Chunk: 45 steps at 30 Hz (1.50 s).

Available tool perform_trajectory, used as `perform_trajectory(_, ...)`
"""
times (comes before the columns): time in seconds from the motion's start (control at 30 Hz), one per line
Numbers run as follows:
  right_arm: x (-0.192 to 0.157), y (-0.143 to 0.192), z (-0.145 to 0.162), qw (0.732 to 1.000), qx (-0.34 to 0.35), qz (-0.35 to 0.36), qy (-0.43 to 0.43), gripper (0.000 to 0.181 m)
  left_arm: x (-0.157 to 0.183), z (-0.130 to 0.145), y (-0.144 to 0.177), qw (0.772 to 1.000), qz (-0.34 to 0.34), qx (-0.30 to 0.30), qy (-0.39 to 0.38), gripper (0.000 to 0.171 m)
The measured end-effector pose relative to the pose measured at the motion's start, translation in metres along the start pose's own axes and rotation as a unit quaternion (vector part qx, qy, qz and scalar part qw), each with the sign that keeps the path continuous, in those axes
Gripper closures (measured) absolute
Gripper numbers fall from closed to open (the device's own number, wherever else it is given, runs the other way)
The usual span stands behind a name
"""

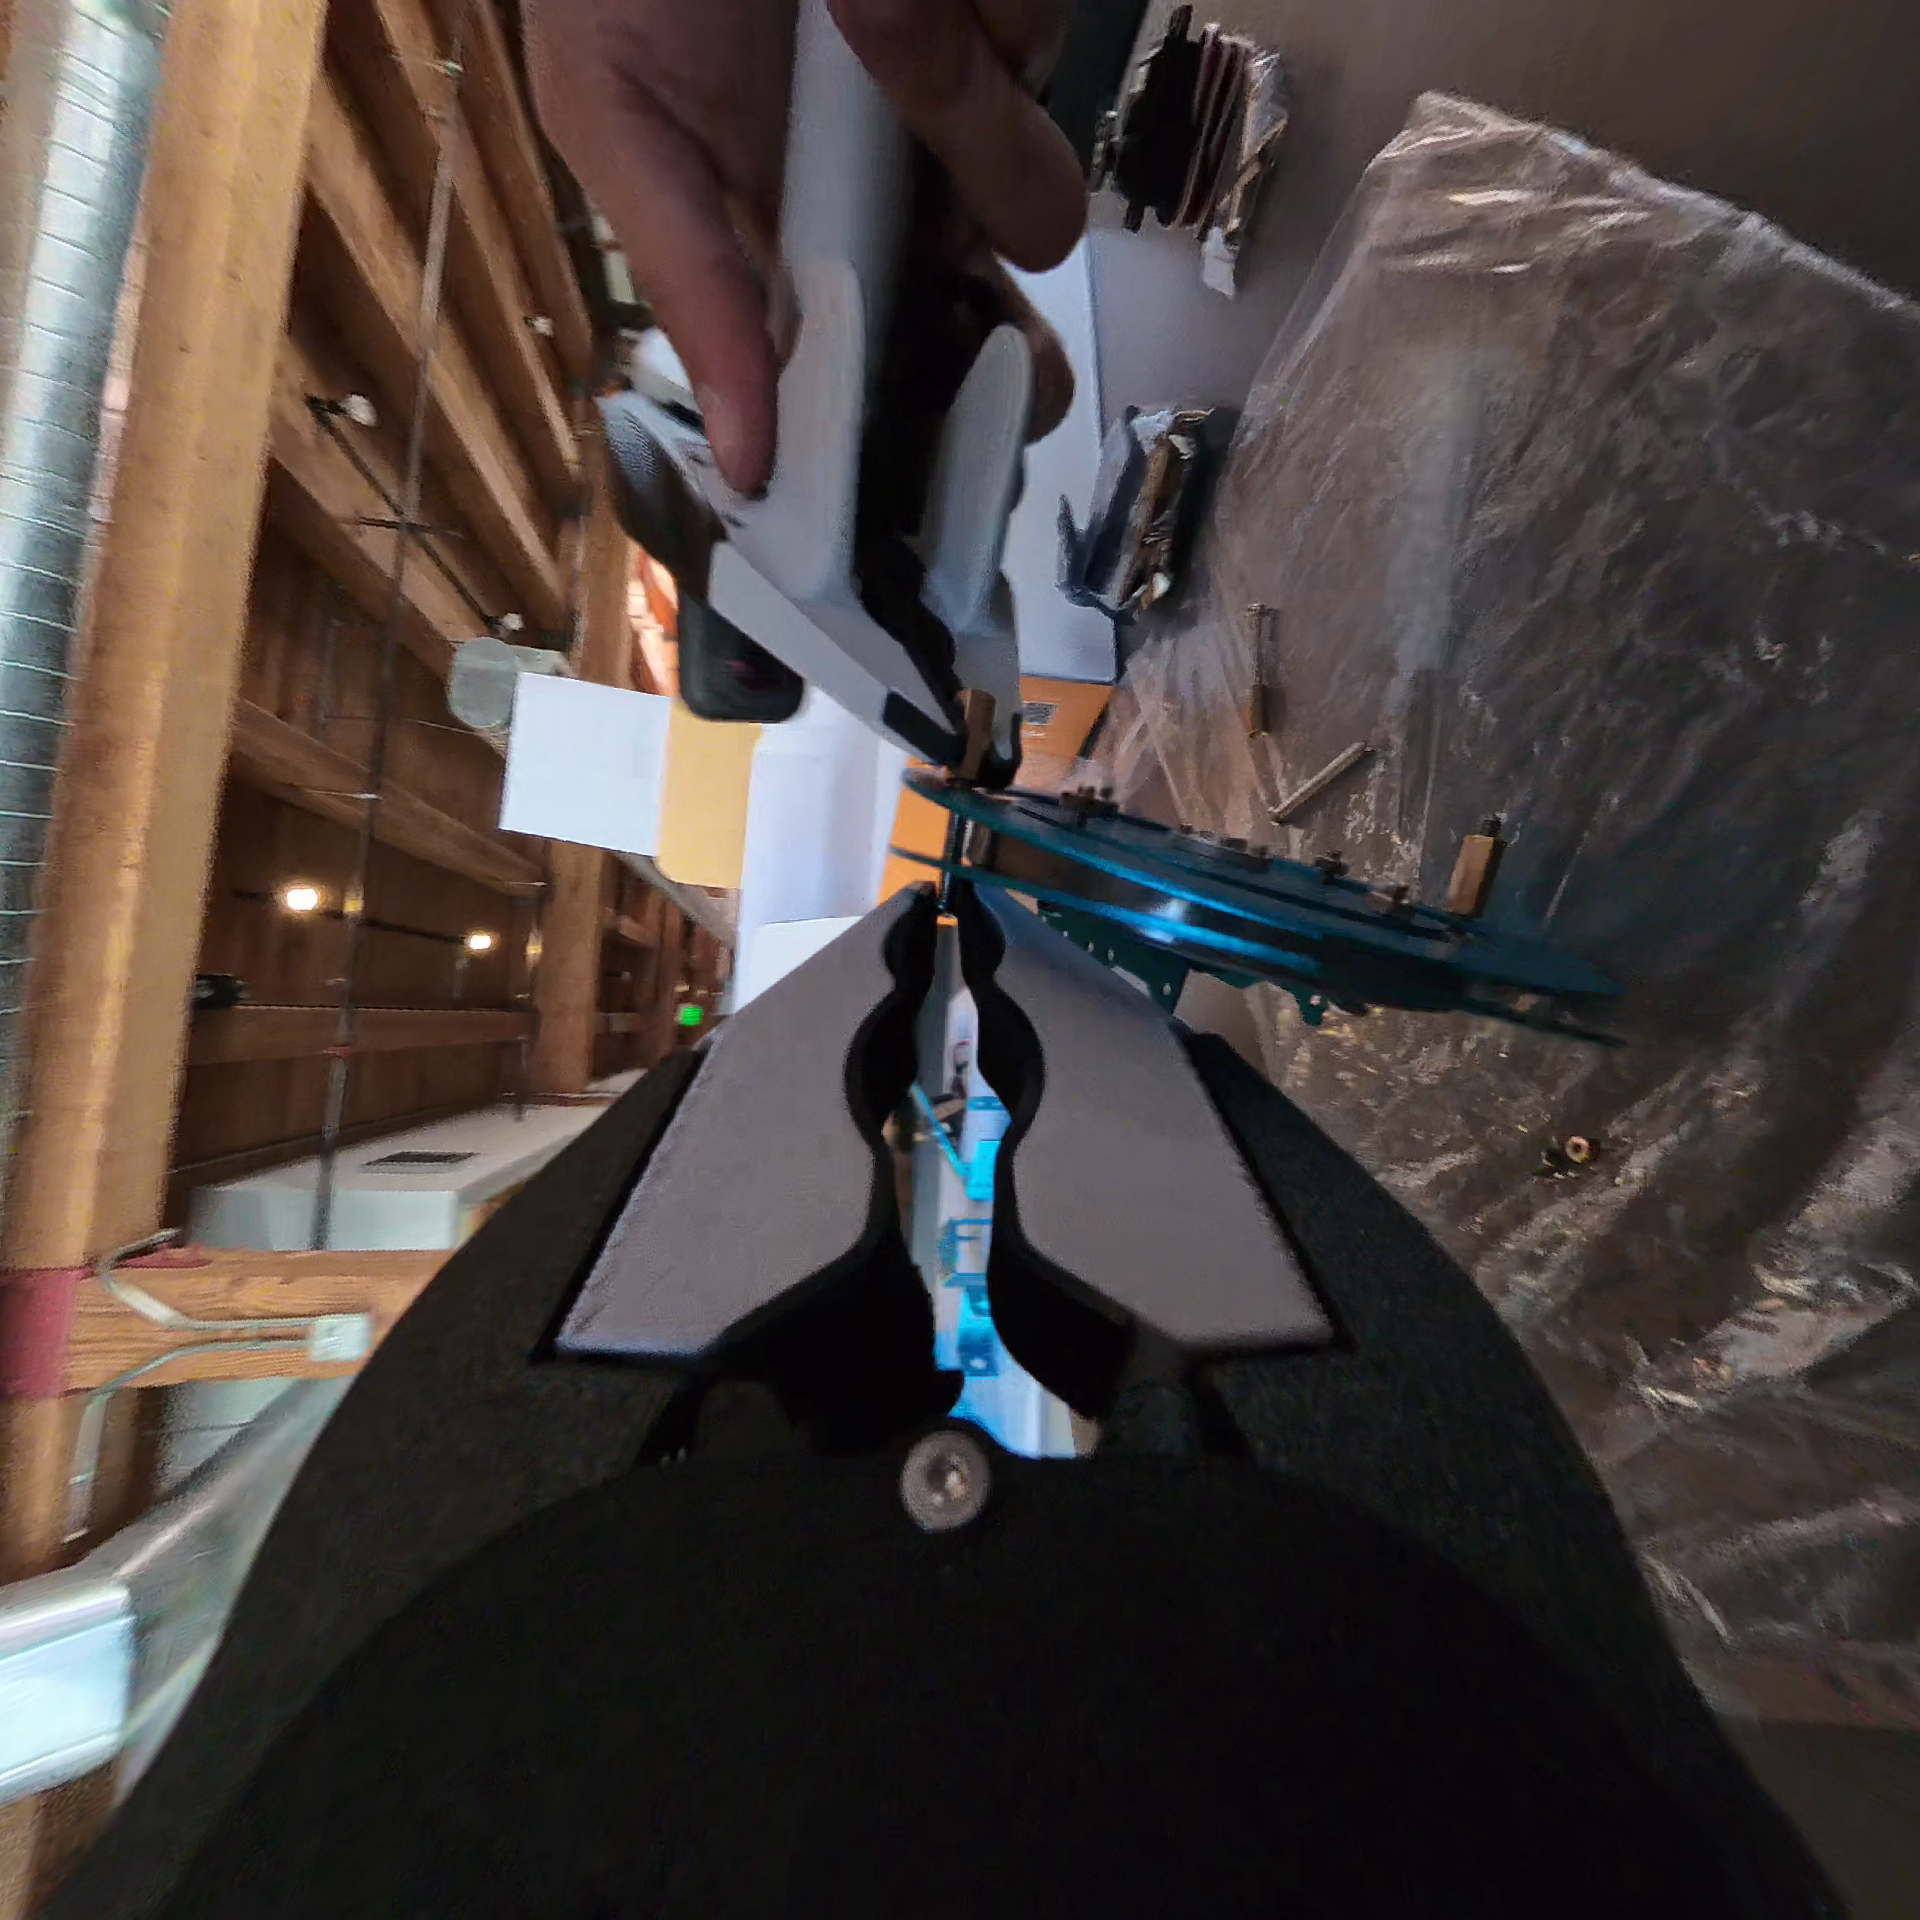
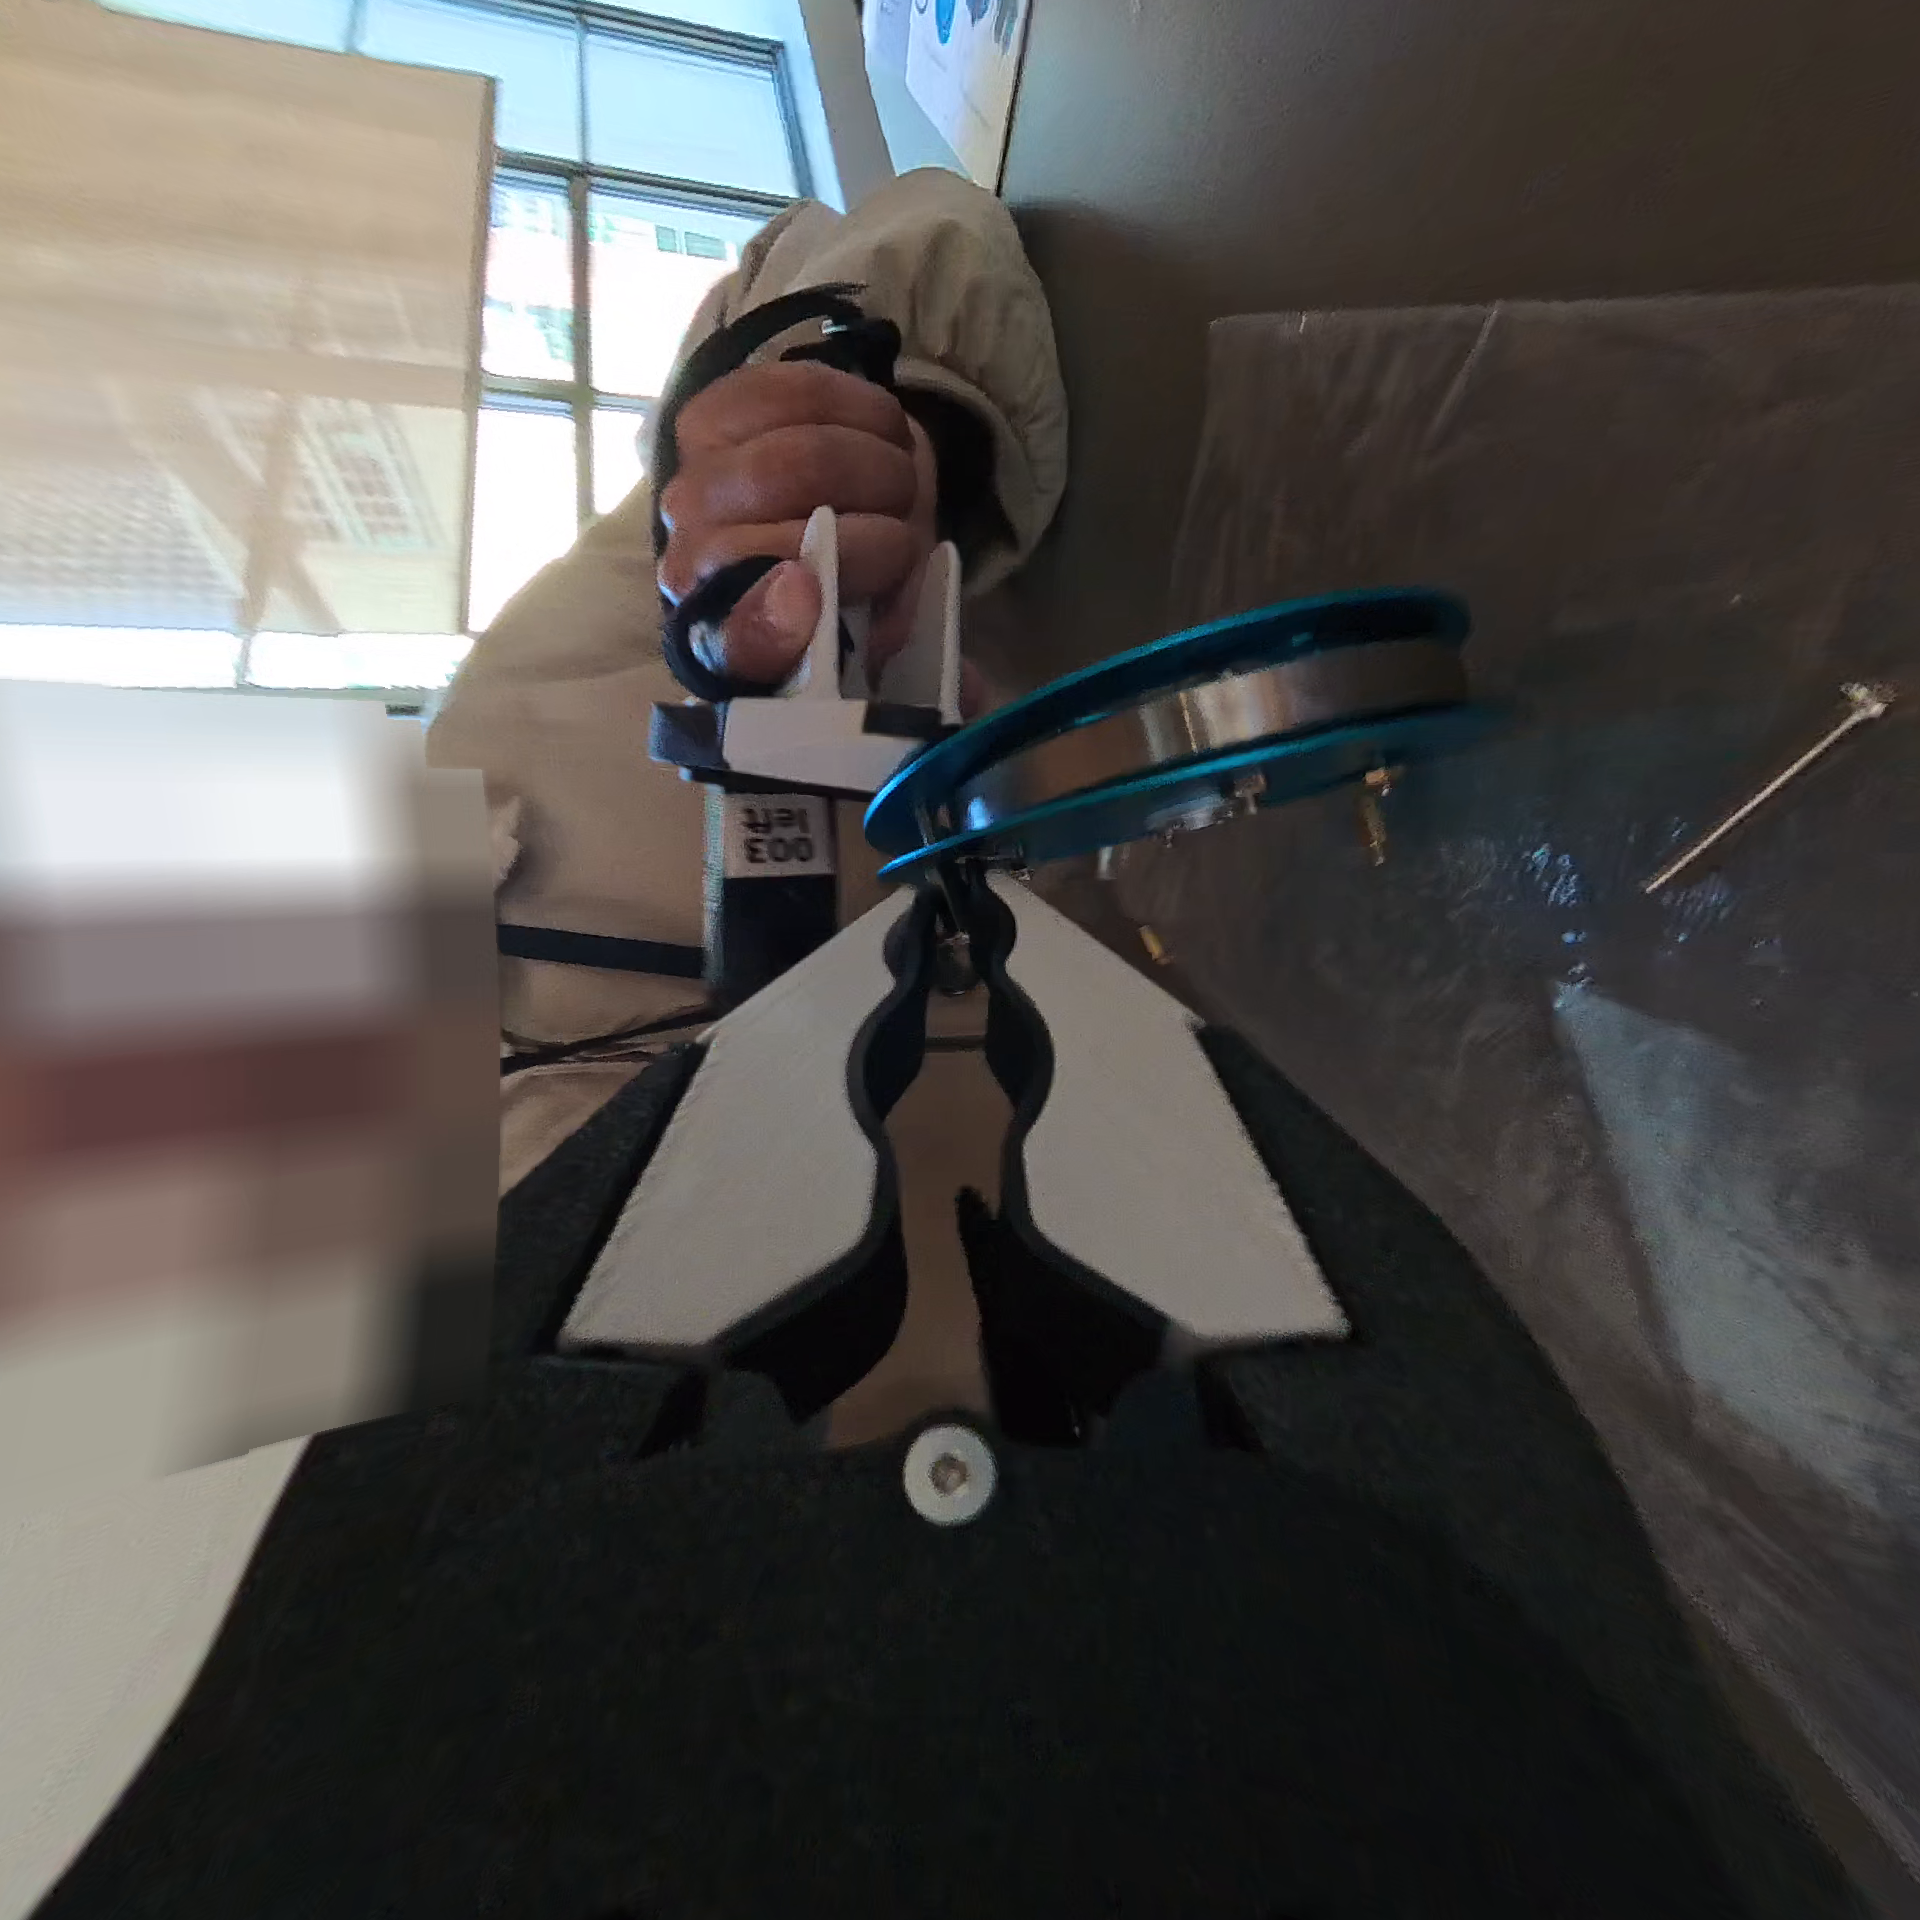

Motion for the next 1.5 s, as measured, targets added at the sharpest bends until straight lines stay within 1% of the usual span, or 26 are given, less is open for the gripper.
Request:
perform_trajectory(0.1, -0.017, -0.003, 0.006, 0.985, 0.011, 0.085, 0.148, 0.176, -0.009, 0.002, 0.0, 0.994, 0.079, 0.006, 0.074, 0.169)
perform_trajectory(0.17, -0.033, -0.007, 0.015, 0.936, 0.027, 0.188, 0.297, 0.175, -0.018, 0.005, 0.0, 0.977, 0.156, 0.0, 0.143, 0.169)
perform_trajectory(0.2, -0.04, -0.011, 0.02, 0.896, 0.037, 0.245, 0.369, 0.168, -0.022, 0.006, -0.001, 0.965, 0.196, -0.004, 0.176, 0.169)
perform_trajectory(0.3, -0.054, -0.028, 0.042, 0.743, 0.072, 0.413, 0.522, 0.146, -0.034, 0.015, -0.004, 0.911, 0.316, -0.021, 0.266, 0.169)
perform_trajectory(0.4, -0.051, -0.05, 0.057, 0.573, 0.087, 0.552, 0.599, 0.14, -0.045, 0.026, -0.01, 0.827, 0.431, -0.042, 0.36, 0.169)
perform_trajectory(0.47, -0.042, -0.066, 0.064, 0.442, 0.078, 0.626, 0.638, 0.142, -0.048, 0.035, -0.015, 0.768, 0.488, -0.051, 0.411, 0.169)
perform_trajectory(0.5, -0.038, -0.074, 0.067, 0.369, 0.074, 0.655, 0.655, 0.148, -0.049, 0.038, -0.018, 0.742, 0.509, -0.052, 0.434, 0.169)
perform_trajectory(0.53, -0.036, -0.081, 0.069, 0.297, 0.077, 0.675, 0.671, 0.157, -0.049, 0.042, -0.021, 0.724, 0.521, -0.054, 0.448, 0.169)
perform_trajectory(0.57, -0.034, -0.086, 0.071, 0.243, 0.075, 0.686, 0.682, 0.164, -0.05, 0.045, -0.023, 0.715, 0.528, -0.057, 0.454, 0.169)
perform_trajectory(0.6, -0.03, -0.09, 0.07, 0.222, 0.067, 0.692, 0.684, 0.168, -0.051, 0.047, -0.025, 0.712, 0.531, -0.059, 0.456, 0.169)
perform_trajectory(0.67, -0.022, -0.09, 0.065, 0.237, 0.061, 0.703, 0.667, 0.158, -0.051, 0.049, -0.026, 0.71, 0.536, -0.061, 0.453, 0.169)
perform_trajectory(0.77, -0.024, -0.083, 0.06, 0.234, 0.064, 0.705, 0.666, 0.156, -0.051, 0.048, -0.027, 0.709, 0.537, -0.061, 0.453, 0.169)
perform_trajectory(0.83, -0.027, -0.085, 0.059, 0.227, 0.06, 0.693, 0.682, 0.17, -0.051, 0.046, -0.025, 0.71, 0.538, -0.058, 0.45, 0.169)
perform_trajectory(0.87, -0.028, -0.087, 0.059, 0.224, 0.054, 0.688, 0.688, 0.173, -0.051, 0.045, -0.025, 0.714, 0.536, -0.056, 0.446, 0.169)
perform_trajectory(0.93, -0.027, -0.086, 0.055, 0.232, 0.043, 0.692, 0.683, 0.176, -0.051, 0.045, -0.025, 0.738, 0.517, -0.051, 0.43, 0.169)
perform_trajectory(0.97, -0.028, -0.084, 0.052, 0.248, 0.04, 0.69, 0.679, 0.176, -0.05, 0.044, -0.024, 0.754, 0.504, -0.049, 0.419, 0.169)
perform_trajectory(1.0, -0.031, -0.081, 0.049, 0.284, 0.044, 0.682, 0.673, 0.177, -0.05, 0.043, -0.023, 0.773, 0.488, -0.048, 0.403, 0.169)
perform_trajectory(1.03, -0.035, -0.077, 0.047, 0.338, 0.051, 0.665, 0.664, 0.178, -0.049, 0.041, -0.021, 0.802, 0.464, -0.045, 0.373, 0.169)
perform_trajectory(1.1, -0.045, -0.067, 0.042, 0.479, 0.07, 0.607, 0.63, 0.177, -0.044, 0.035, -0.015, 0.87, 0.398, -0.045, 0.287, 0.17)
perform_trajectory(1.17, -0.052, -0.055, 0.035, 0.622, 0.076, 0.528, 0.572, 0.177, -0.039, 0.027, -0.008, 0.921, 0.33, -0.046, 0.202, 0.17)
perform_trajectory(1.2, -0.053, -0.047, 0.031, 0.68, 0.073, 0.491, 0.539, 0.177, -0.035, 0.023, -0.006, 0.941, 0.291, -0.044, 0.166, 0.17)
perform_trajectory(1.3, -0.048, -0.027, 0.016, 0.826, 0.06, 0.375, 0.416, 0.178, -0.023, 0.013, 0.0, 0.982, 0.167, -0.038, 0.082, 0.17)
perform_trajectory(1.37, -0.038, -0.013, 0.004, 0.917, 0.059, 0.277, 0.279, 0.178, -0.012, 0.007, 0.003, 0.995, 0.089, -0.026, 0.034, 0.17)
perform_trajectory(1.4, -0.031, -0.008, 0.001, 0.954, 0.05, 0.215, 0.202, 0.178, -0.007, 0.006, 0.004, 0.998, 0.054, -0.023, 0.017, 0.17)
perform_trajectory(1.43, -0.024, -0.004, -0.002, 0.977, 0.042, 0.156, 0.137, 0.179, -0.003, 0.005, 0.004, 0.999, 0.028, -0.023, 0.005, 0.169)
perform_trajectory(1.5, -0.009, -0.001, -0.004, 0.998, 0.036, 0.051, 0.022, 0.179, 0.001, 0.002, 0.006, 1.0, 0.002, -0.022, -0.001, 0.17)
Point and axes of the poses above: each gripper's, where its closed fingertips meet, y back along the fingers, z out of its underside, x = y × z across the jaws, the point moved 8 cm from there along y, back along the fingers, and after that the axes turned 6 degrees about x, right-handed, at the moved point
